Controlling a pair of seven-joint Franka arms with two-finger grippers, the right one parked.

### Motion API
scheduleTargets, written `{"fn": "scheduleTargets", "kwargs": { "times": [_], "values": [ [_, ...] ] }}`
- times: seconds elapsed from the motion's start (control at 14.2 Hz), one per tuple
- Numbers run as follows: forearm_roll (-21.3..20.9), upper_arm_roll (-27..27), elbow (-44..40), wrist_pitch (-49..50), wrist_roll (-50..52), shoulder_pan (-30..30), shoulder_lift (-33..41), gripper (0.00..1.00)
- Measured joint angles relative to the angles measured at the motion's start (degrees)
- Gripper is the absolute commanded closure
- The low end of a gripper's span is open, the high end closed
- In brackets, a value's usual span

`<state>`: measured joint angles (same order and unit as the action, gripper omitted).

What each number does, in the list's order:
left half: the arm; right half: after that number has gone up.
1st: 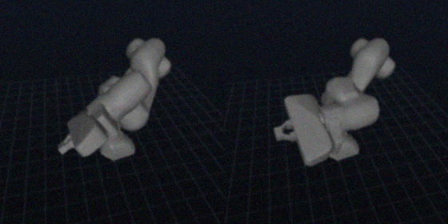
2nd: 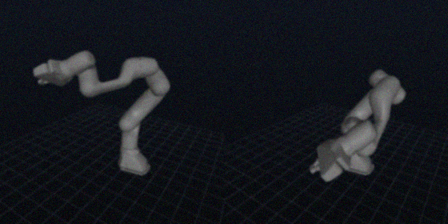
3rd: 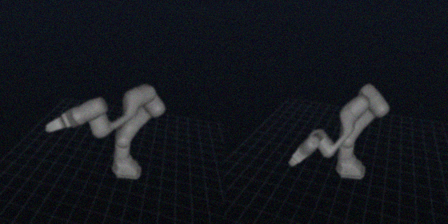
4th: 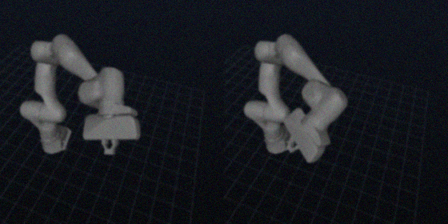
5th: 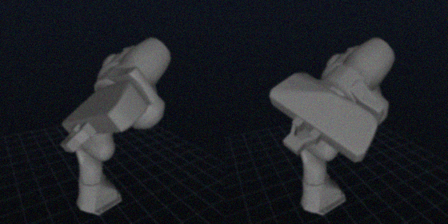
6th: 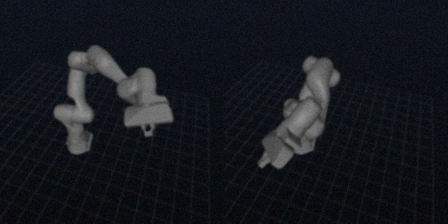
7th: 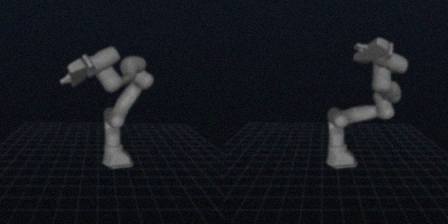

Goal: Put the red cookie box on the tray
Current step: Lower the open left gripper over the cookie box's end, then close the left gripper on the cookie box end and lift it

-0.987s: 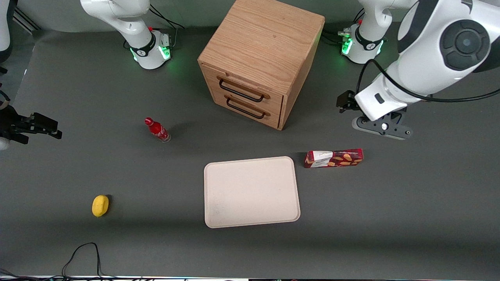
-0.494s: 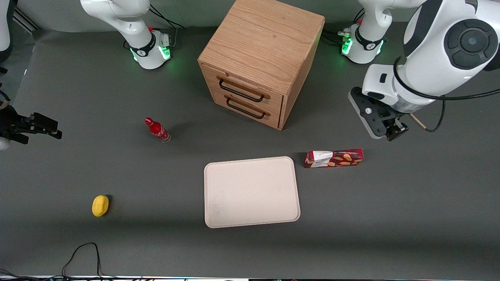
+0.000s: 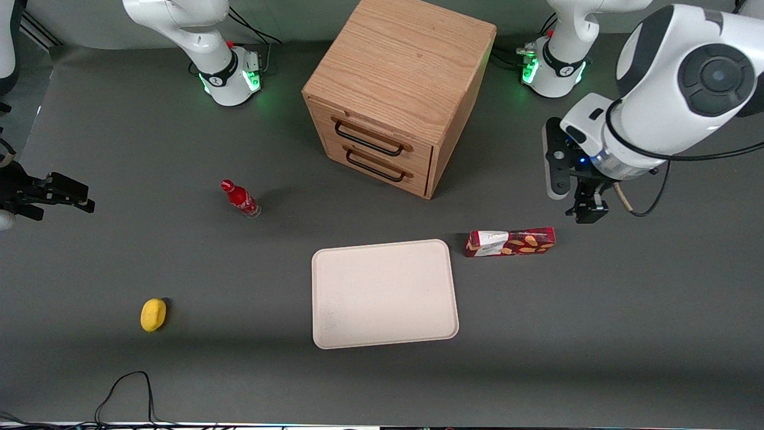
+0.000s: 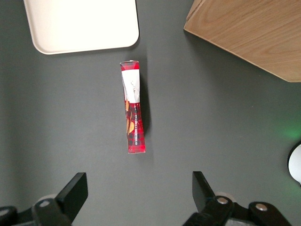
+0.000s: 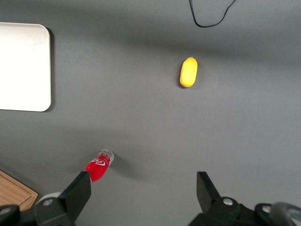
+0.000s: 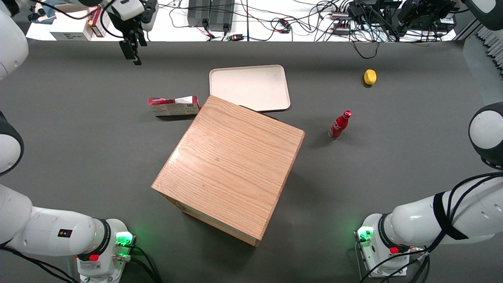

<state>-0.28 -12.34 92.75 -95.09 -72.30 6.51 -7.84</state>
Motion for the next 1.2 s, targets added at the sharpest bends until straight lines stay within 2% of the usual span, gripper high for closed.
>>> {"fn": "scheduleTargets", "kwargs": {
  "times": [0.21, 0.56, 0.92, 1.2],
  "values": [
    [0.05, 0.09, 5.16, -3.90, 1.09, 0.02, -0.71, 0.00],
    [0.08, 0.06, 15.91, -18.48, 3.54, 0.12, -3.38, 0.01],
    [0.08, -0.01, 22.09, -34.04, 5.83, 1.69, -8.76, 0.00],
    [0.08, 0.04, 25.86, -42.15, 6.61, 1.95, -11.61, 0.00]
  ]
}}
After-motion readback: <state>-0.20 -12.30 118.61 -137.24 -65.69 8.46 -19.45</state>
